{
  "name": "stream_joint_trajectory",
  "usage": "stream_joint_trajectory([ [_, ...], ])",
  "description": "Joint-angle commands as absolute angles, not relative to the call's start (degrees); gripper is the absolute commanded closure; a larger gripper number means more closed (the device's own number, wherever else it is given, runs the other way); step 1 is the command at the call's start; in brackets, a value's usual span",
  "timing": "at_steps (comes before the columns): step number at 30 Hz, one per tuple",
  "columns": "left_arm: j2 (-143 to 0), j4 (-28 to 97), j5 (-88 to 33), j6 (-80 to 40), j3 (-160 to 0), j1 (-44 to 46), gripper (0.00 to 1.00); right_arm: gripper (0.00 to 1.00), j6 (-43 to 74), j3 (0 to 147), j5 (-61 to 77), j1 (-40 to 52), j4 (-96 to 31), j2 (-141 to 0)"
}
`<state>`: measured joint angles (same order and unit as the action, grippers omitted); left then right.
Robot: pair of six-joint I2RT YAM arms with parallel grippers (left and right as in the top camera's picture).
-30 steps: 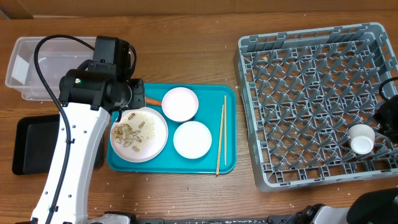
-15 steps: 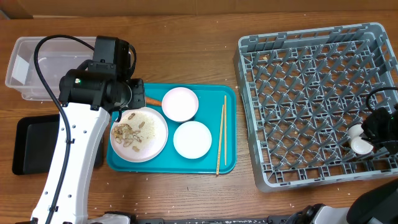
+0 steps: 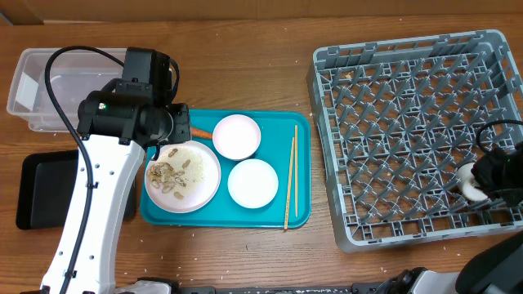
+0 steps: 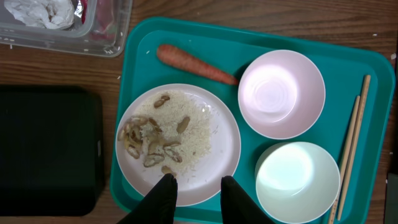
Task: Sort waste into correct bins and load items into the dishwasher
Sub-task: 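Lower the cup into the rack's right side and release it, then reach the right gripper to the tray and grasp the white bowl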
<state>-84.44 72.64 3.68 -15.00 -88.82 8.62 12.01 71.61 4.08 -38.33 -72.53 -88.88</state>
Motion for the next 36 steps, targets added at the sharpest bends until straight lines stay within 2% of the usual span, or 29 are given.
stream_joint_trajectory([
  [1, -84.3, 72.7, 3.4, -15.4, -89.3, 8.6, 0.73, 0.92, 13.1, 71.6, 3.2, -38.6, -68.3, -88.7],
  [3, -84.3, 72.7, 3.4, -15.4, -89.3, 8.6, 0.74, 0.92, 15.1, 71.6, 2.3, -38.6, -64.5, -88.7],
  [5, -84.3, 72.9, 3.4, -15.4, -89.3, 8.6, 0.74, 0.87, 15.3, 71.7, 2.4, -38.6, -61.4, -88.7],
  [8, -84.3, 73.5, 3.4, -15.3, -89.3, 8.6, 0.74, 0.86, 15.3, 73.0, 4.0, -38.6, -61.6, -88.7],
  [11, -84.3, 73.5, 3.4, -15.2, -89.3, 8.6, 0.73, 0.80, 15.2, 75.4, 4.8, -38.6, -64.2, -88.7],
  [17, -84.3, 73.5, 3.4, -15.2, -89.3, 8.6, 0.59, 0.72, 14.1, 84.4, 10.5, -38.6, -71.5, -87.1],
  [19, -84.3, 73.7, 3.4, -15.2, -89.3, 8.6, 0.57, 0.66, 9.3, 88.9, 19.3, -38.6, -74.2, -86.1],
  [20, -84.3, 73.8, 3.4, -15.2, -89.3, 8.6, 0.56, 0.60, 7.0, 90.5, 23.3, -38.6, -75.4, -85.8],
  [21, -84.3, 74.0, 3.4, -15.2, -89.3, 8.6, 0.53, 0.51, 0.0, 93.9, 34.4, -38.4, -78.8, -84.9],
  [23, -84.3, 74.2, 3.4, -15.2, -89.3, 8.6, 0.50, 0.50, -6.8, 96.1, 43.7, -37.4, -82.3, -83.6],
  [25, -84.3, 74.3, 3.4, -15.2, -89.3, 8.6, 0.48, 0.50, -9.0, 96.6, 46.7, -35.2, -84.7, -82.0],
  [29, -84.3, 74.8, 3.4, -15.2, -89.3, 8.6, 0.46, 0.49, -11.0, 96.6, 43.4, -27.2, -88.6, -80.4],
  [36, -84.3, 76.7, 3.4, -15.6, -89.3, 8.2, 0.42, 0.48, -9.1, 94.7, 34.4, -4.7, -88.1, -80.6],
])
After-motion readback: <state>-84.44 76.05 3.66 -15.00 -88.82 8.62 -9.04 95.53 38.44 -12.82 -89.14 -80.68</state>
